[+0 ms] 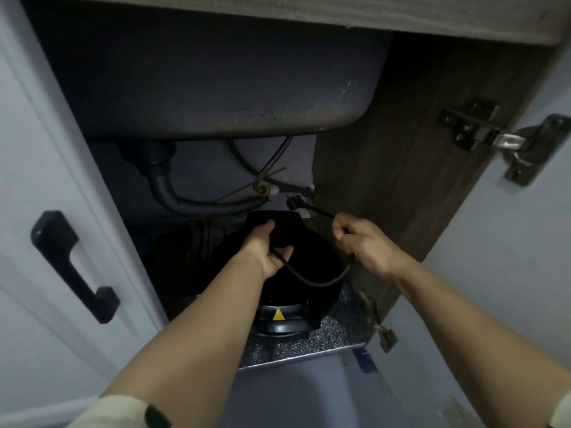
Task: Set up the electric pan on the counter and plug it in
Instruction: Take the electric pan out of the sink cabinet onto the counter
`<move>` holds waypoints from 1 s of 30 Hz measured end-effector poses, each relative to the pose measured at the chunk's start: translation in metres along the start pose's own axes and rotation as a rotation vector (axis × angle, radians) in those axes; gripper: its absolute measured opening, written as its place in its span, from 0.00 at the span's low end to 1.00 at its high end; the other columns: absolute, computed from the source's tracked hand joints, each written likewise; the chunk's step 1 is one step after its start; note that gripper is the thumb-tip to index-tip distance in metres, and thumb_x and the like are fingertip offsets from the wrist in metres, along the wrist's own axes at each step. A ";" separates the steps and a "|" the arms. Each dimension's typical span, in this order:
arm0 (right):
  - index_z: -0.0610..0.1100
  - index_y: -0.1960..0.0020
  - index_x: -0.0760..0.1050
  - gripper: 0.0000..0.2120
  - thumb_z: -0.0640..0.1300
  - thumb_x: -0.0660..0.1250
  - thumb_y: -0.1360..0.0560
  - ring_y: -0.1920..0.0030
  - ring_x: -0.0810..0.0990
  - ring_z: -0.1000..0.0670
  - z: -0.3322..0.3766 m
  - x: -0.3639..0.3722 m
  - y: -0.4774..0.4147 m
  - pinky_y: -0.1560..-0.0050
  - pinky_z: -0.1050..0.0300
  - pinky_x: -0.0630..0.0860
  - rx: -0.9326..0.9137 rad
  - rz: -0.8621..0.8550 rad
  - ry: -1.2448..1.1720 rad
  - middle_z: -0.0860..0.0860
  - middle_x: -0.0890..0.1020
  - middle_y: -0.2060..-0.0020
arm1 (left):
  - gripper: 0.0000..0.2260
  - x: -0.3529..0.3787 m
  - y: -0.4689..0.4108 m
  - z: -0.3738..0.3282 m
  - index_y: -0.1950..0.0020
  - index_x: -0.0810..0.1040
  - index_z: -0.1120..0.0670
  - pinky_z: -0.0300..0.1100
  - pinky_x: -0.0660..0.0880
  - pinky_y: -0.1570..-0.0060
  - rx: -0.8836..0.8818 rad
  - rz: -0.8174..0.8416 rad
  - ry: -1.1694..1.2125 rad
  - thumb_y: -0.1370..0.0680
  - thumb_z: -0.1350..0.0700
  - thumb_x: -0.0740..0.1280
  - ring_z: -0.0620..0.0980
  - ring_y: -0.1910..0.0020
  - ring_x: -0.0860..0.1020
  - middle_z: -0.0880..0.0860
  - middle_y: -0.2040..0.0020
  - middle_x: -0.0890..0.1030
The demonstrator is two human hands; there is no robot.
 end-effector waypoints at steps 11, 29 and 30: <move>0.44 0.63 0.62 0.10 0.32 0.58 0.28 0.67 0.65 0.51 0.024 0.027 -0.005 0.63 0.50 0.65 -0.132 0.166 0.367 0.49 0.69 0.68 | 0.18 0.006 0.008 -0.012 0.32 0.72 0.56 0.40 0.74 0.56 0.013 0.078 -0.102 0.20 0.51 0.62 0.55 0.36 0.75 0.59 0.32 0.74; 0.42 0.47 0.68 0.10 0.38 0.65 0.27 0.54 0.73 0.49 -0.044 0.062 0.027 0.54 0.57 0.71 0.594 -0.201 -0.272 0.46 0.74 0.55 | 0.09 -0.024 -0.009 -0.030 0.59 0.70 0.59 0.43 0.80 0.50 0.173 -0.094 -0.260 0.18 0.61 0.58 0.46 0.64 0.76 0.53 0.61 0.73; 0.41 0.44 0.68 0.15 0.39 0.67 0.28 0.49 0.73 0.47 -0.047 0.070 0.032 0.51 0.55 0.70 0.689 -0.215 -0.303 0.46 0.73 0.51 | 0.08 -0.029 -0.009 -0.030 0.58 0.70 0.59 0.40 0.81 0.60 0.189 -0.145 -0.315 0.19 0.62 0.58 0.45 0.65 0.75 0.53 0.62 0.73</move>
Point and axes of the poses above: each hand's wrist, its own y-axis away from the middle knuckle, its own x-axis out of the palm, z = x × y, the point moved 2 cm from there along -y, towards the middle knuckle
